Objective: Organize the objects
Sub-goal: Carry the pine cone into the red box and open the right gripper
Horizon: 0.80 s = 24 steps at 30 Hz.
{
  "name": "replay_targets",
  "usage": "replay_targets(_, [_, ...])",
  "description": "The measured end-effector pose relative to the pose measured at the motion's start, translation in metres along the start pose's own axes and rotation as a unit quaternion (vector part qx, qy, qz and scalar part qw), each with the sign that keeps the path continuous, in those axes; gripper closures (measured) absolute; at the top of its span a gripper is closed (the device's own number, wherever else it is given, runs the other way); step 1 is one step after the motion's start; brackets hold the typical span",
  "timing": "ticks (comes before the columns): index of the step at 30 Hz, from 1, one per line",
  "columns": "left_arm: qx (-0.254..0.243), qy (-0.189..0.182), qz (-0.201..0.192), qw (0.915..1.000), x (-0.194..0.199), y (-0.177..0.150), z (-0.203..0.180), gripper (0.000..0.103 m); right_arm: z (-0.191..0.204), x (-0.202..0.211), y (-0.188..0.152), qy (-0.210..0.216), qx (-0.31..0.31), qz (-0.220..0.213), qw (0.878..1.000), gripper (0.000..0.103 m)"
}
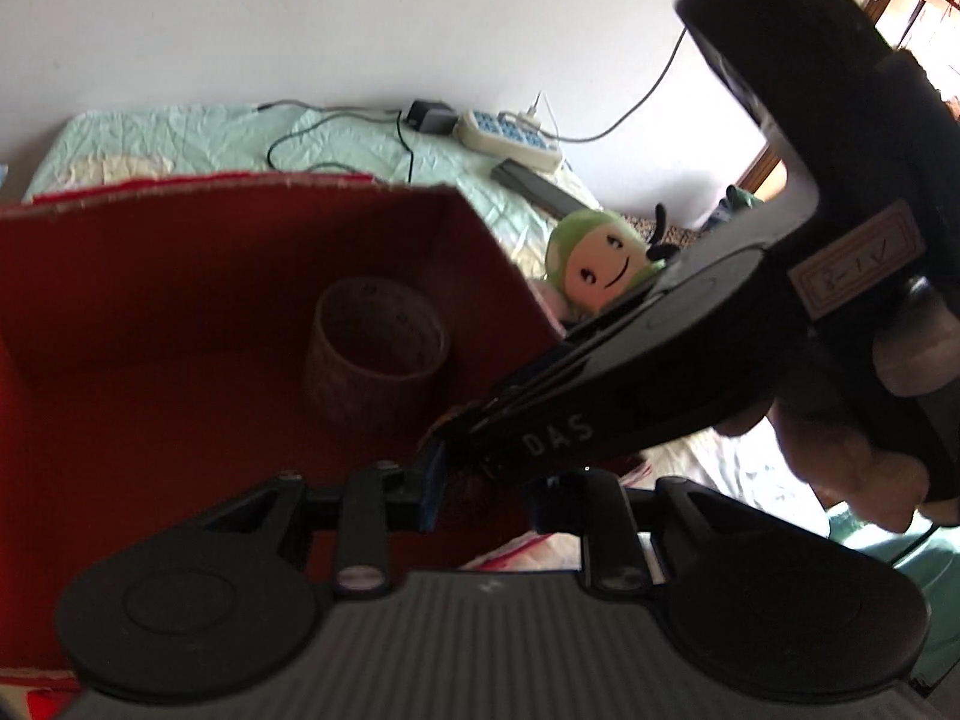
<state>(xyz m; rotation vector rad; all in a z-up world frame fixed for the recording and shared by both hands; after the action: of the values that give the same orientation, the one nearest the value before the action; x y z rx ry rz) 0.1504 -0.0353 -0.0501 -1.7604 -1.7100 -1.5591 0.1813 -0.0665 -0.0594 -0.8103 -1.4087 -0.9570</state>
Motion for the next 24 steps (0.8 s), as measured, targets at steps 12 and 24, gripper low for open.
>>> replay_targets(12, [-0.003, 0.007, 0.016, 0.9999, -0.006, -0.002, 0.010, 0.075, 0.006, -0.018, -0.002, -0.064, 0.047, 0.049, 0.996, 0.066])
replay_targets(24, [0.015, 0.061, 0.007, 0.9980, 0.008, -0.005, 0.032, 0.073, 0.000, -0.004, 0.006, -0.025, -0.001, -0.009, 1.000, 0.067])
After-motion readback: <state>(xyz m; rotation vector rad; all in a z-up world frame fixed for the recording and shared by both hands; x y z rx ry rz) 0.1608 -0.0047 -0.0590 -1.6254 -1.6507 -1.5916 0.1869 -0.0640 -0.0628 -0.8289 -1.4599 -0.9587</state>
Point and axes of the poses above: each gripper's, at about its wrist camera, not at the fingertips, and x roughly against the way its jaws point, z to its left, y to its top, the point moved 10 cm from there along -x, roughly the way its jaws point, and after that the axes turned 11 degrees about z, right-handed, at the moved point
